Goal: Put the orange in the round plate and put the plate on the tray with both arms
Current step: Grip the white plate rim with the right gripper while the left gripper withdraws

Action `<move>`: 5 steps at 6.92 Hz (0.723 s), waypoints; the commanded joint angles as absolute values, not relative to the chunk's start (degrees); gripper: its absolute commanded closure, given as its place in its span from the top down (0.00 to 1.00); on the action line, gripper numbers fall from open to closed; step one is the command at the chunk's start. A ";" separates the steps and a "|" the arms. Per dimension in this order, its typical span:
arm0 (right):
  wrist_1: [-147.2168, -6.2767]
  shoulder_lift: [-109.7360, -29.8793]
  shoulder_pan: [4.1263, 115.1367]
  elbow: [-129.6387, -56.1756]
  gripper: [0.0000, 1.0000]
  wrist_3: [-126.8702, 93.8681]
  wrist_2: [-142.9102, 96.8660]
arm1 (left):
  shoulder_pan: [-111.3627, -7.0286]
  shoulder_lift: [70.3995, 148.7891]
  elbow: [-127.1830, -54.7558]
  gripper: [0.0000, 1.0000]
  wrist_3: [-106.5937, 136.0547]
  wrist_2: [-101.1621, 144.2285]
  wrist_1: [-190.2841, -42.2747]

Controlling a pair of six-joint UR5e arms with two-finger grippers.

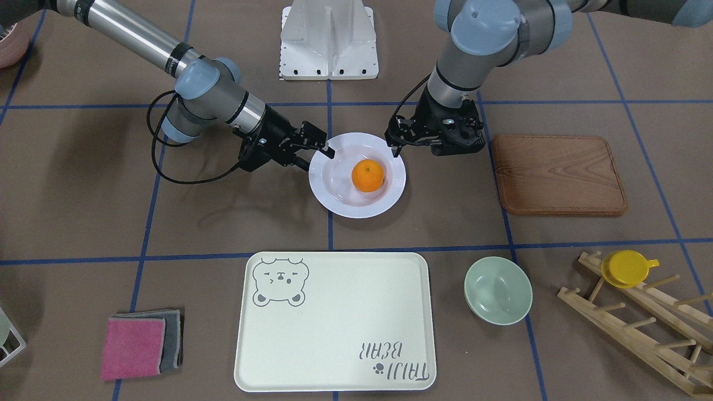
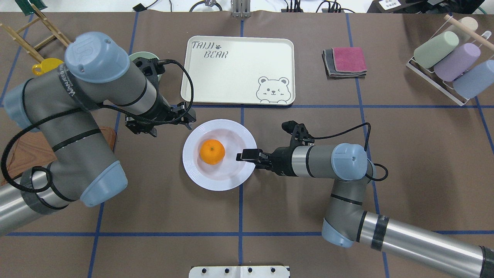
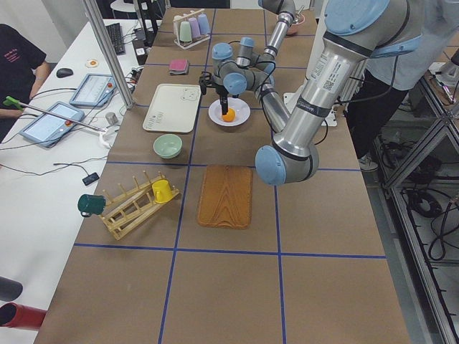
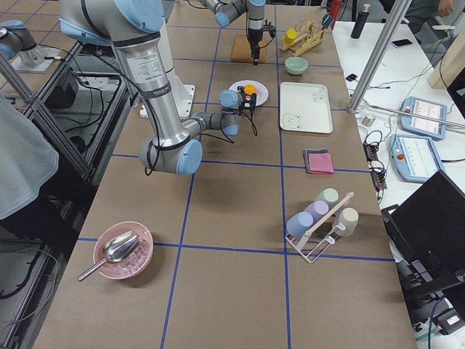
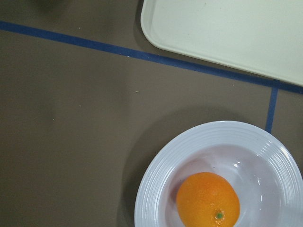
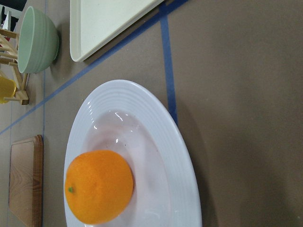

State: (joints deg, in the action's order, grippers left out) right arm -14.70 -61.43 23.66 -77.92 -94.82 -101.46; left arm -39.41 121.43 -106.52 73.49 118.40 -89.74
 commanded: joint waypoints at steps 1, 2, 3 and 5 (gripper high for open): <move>-14.68 -60.56 23.29 -77.87 0.46 -94.83 -100.72 | -39.90 120.68 -107.13 0.98 73.13 118.56 -89.56; -14.50 -60.30 23.38 -78.05 0.33 -94.83 -100.64 | -39.99 120.24 -107.66 0.98 72.34 118.56 -89.47; -13.98 -60.21 23.81 -79.09 0.24 -94.92 -100.63 | -40.43 120.23 -107.75 0.98 72.25 118.56 -89.47; -13.89 -59.60 24.61 -79.72 0.09 -96.59 -100.55 | -41.13 120.15 -108.54 0.98 72.25 118.65 -89.30</move>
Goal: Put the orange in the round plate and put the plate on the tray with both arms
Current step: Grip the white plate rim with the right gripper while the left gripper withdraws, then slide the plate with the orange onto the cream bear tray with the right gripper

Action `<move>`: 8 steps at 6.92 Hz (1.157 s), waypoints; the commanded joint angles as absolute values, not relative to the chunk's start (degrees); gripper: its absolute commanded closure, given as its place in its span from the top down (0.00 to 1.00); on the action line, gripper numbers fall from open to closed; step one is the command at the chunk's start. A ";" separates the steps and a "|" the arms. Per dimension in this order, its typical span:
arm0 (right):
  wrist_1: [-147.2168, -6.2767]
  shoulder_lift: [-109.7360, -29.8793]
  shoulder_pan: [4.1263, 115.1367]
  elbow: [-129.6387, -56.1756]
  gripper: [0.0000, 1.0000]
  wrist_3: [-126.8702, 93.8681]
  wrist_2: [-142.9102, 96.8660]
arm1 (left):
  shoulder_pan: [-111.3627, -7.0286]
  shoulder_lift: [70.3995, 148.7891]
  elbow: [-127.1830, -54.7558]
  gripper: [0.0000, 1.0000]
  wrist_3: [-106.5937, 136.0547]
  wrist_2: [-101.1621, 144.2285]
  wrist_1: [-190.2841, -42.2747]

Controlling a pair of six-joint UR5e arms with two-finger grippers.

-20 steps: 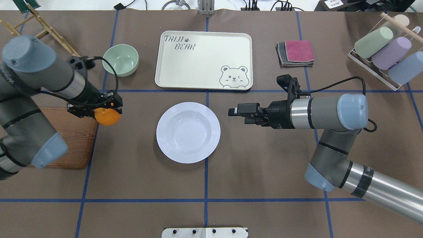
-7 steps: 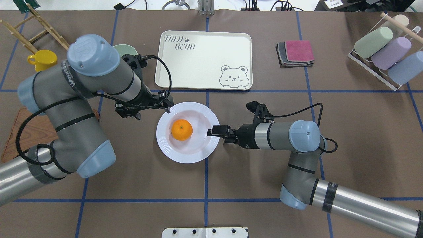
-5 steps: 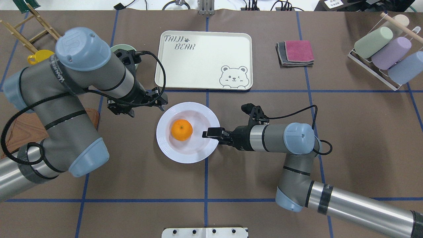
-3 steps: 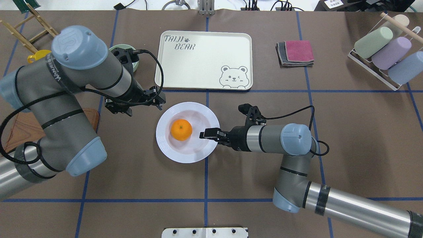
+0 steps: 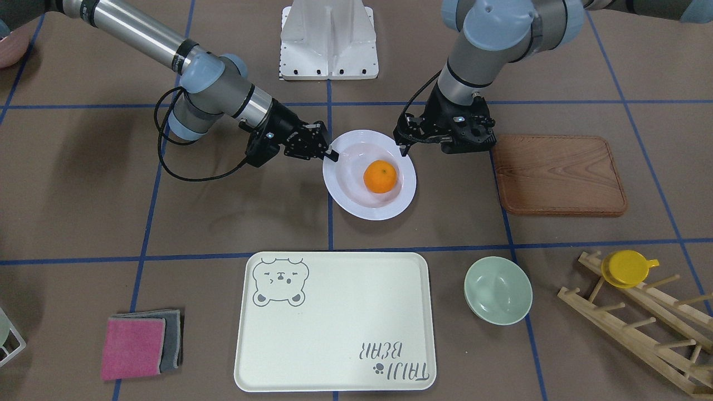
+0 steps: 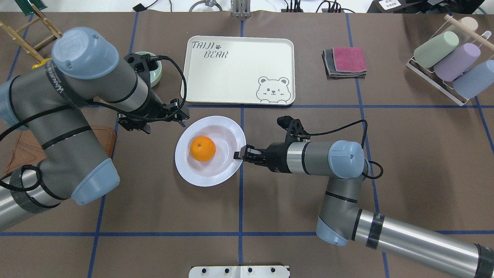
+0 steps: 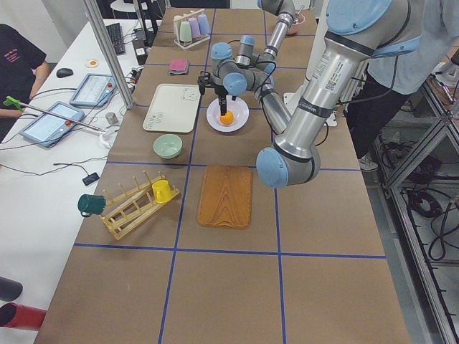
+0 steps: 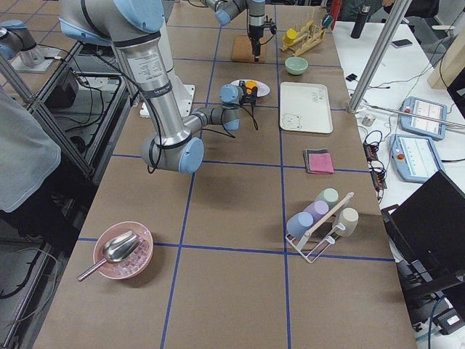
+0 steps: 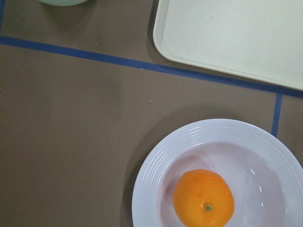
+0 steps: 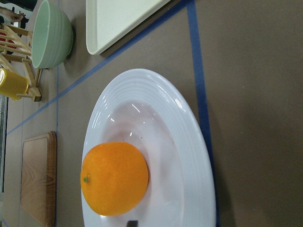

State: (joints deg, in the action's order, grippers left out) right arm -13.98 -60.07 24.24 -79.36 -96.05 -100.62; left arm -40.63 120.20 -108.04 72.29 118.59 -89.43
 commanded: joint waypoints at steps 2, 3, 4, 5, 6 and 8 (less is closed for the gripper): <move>-13.89 -57.84 24.87 -79.72 0.09 -97.90 -97.92 | -44.72 117.17 -111.95 0.98 68.85 122.76 -89.04; -13.80 -57.31 24.87 -79.80 0.08 -98.78 -96.61 | -46.04 114.37 -114.32 0.98 65.95 122.78 -88.77; -12.15 -56.78 25.13 -79.80 0.07 -102.18 -93.89 | -47.97 112.34 -115.48 0.98 62.61 122.52 -88.68; -11.26 -55.30 25.66 -79.80 0.07 -108.39 -87.86 | -50.16 110.15 -115.49 0.98 56.66 122.26 -88.68; -11.25 -54.15 26.36 -79.63 0.07 -113.24 -82.58 | -52.88 107.26 -115.31 0.98 48.95 122.17 -88.77; -11.51 -53.88 26.81 -76.23 0.07 -122.13 -71.68 | -57.63 103.72 -112.35 0.97 32.76 119.90 -89.38</move>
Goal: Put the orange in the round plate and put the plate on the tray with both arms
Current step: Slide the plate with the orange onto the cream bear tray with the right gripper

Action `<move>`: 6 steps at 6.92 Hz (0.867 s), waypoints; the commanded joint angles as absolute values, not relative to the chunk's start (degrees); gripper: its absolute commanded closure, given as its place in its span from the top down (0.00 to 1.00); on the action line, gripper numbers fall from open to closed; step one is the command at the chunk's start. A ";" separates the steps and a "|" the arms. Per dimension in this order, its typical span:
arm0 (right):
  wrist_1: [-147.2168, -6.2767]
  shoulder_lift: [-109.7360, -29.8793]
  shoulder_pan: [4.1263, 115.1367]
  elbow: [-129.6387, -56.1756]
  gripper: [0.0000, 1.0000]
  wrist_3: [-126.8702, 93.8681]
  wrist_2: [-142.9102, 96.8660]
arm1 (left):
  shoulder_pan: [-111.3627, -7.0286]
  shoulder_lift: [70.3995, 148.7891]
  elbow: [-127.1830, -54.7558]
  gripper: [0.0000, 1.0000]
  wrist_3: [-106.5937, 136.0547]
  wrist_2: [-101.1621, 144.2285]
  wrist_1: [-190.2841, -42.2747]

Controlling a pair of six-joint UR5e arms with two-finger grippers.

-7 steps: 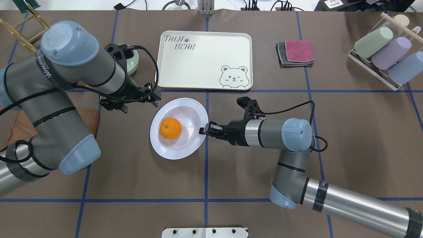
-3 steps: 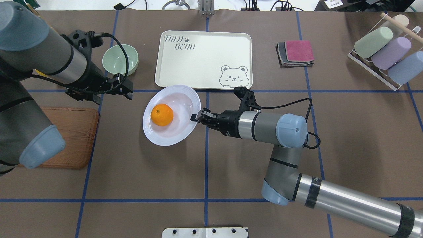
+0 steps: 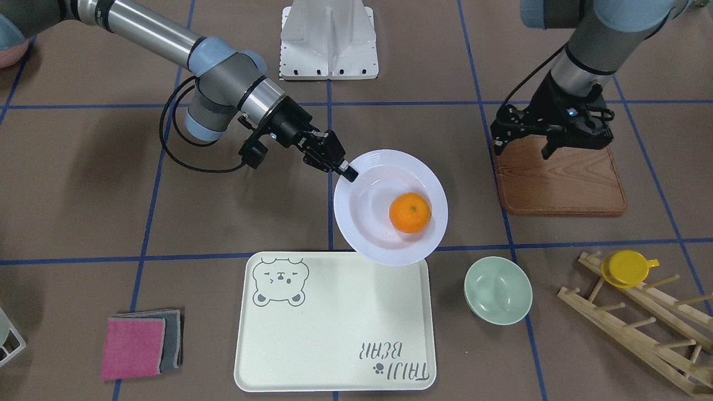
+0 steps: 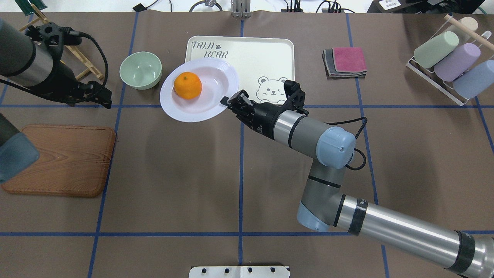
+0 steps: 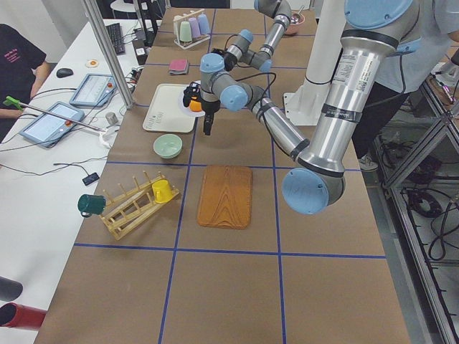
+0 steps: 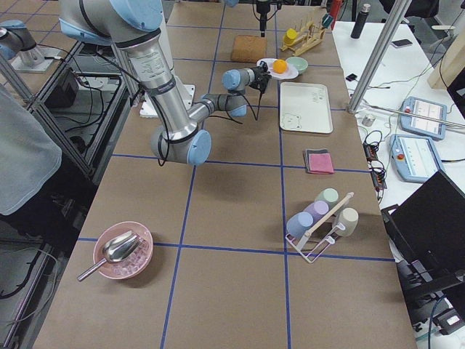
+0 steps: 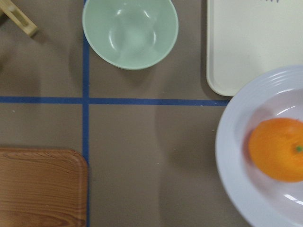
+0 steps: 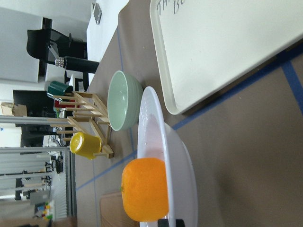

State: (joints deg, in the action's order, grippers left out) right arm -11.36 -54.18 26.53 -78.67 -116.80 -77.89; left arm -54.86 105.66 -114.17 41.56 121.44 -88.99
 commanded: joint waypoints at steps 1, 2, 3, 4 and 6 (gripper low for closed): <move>-11.60 -52.31 27.24 -72.29 0.08 -126.78 -69.72 | -58.70 103.71 -110.06 0.97 31.13 119.88 -89.91; -12.82 -50.47 27.25 -67.98 0.10 -128.13 -68.22 | -58.88 103.62 -107.69 0.98 30.94 119.88 -92.70; -13.18 -49.84 27.25 -65.76 0.11 -128.14 -68.12 | -60.54 102.58 -104.88 0.97 28.50 119.88 -97.16; -15.88 -49.83 27.25 -65.57 0.14 -128.14 -68.12 | -61.77 102.13 -103.64 0.97 27.26 119.88 -98.69; -20.02 -49.22 27.07 -65.48 0.19 -128.23 -67.07 | -62.05 101.95 -103.80 0.97 27.25 119.97 -98.70</move>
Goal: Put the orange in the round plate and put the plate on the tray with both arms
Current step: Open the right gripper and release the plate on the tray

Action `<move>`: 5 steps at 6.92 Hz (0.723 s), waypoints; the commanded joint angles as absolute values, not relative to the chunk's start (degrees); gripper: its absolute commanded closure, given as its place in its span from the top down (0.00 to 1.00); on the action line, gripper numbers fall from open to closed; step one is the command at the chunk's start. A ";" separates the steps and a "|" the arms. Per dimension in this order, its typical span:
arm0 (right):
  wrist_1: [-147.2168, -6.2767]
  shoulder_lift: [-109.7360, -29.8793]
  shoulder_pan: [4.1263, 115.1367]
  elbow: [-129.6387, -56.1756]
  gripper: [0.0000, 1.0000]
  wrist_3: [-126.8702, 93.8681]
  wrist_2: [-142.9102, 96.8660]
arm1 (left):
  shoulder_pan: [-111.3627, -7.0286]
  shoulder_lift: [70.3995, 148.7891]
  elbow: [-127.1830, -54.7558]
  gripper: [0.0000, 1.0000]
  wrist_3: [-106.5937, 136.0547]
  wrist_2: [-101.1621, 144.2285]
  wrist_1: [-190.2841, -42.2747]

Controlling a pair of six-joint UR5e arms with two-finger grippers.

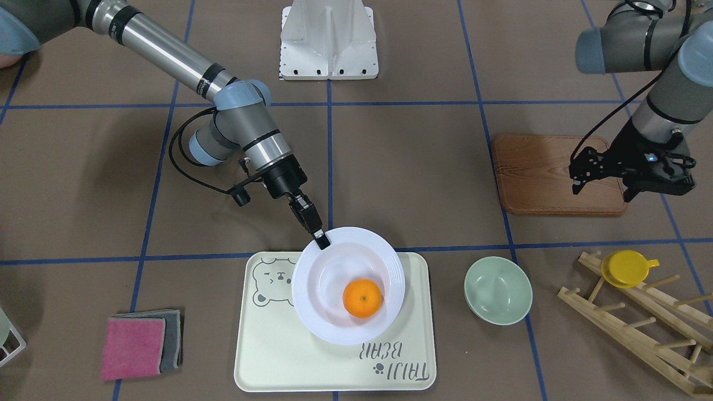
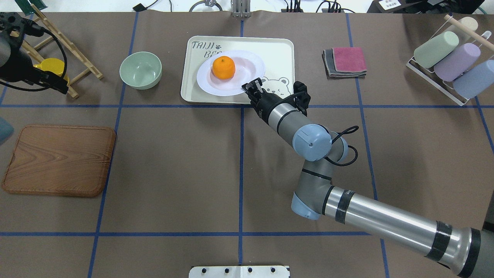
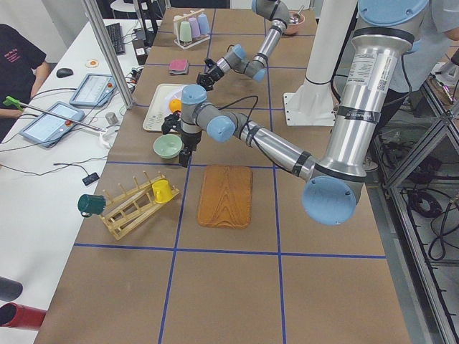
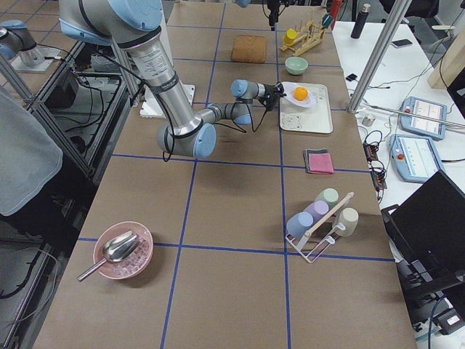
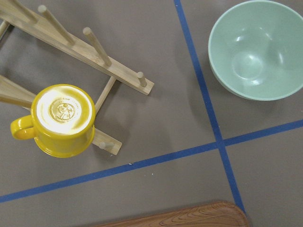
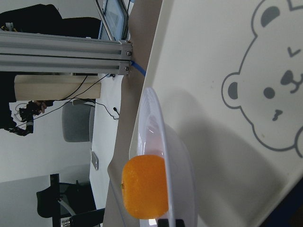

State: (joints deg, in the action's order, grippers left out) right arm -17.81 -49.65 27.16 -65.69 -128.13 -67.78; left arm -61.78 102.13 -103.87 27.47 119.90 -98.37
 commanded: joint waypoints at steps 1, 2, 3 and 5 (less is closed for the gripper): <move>-22.82 -48.96 27.07 -65.57 0.25 -128.23 -66.63 | -62.14 101.95 -103.89 0.97 27.25 119.97 -98.70; -23.98 -48.78 27.07 -65.83 0.63 -128.15 -66.62 | -62.14 101.95 -103.89 0.97 27.25 119.97 -98.70; -24.95 -48.69 27.33 -66.09 1.00 -125.53 -67.23 | -62.75 101.95 -103.89 0.97 27.25 120.14 -98.70; -30.11 -49.91 28.21 -70.10 1.00 -110.38 -75.80 | -62.84 101.69 -103.80 0.97 27.25 120.15 -98.70</move>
State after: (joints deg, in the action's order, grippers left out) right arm -26.84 -48.98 27.62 -67.08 -118.80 -70.75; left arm -62.75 101.88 -103.87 27.25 120.17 -98.70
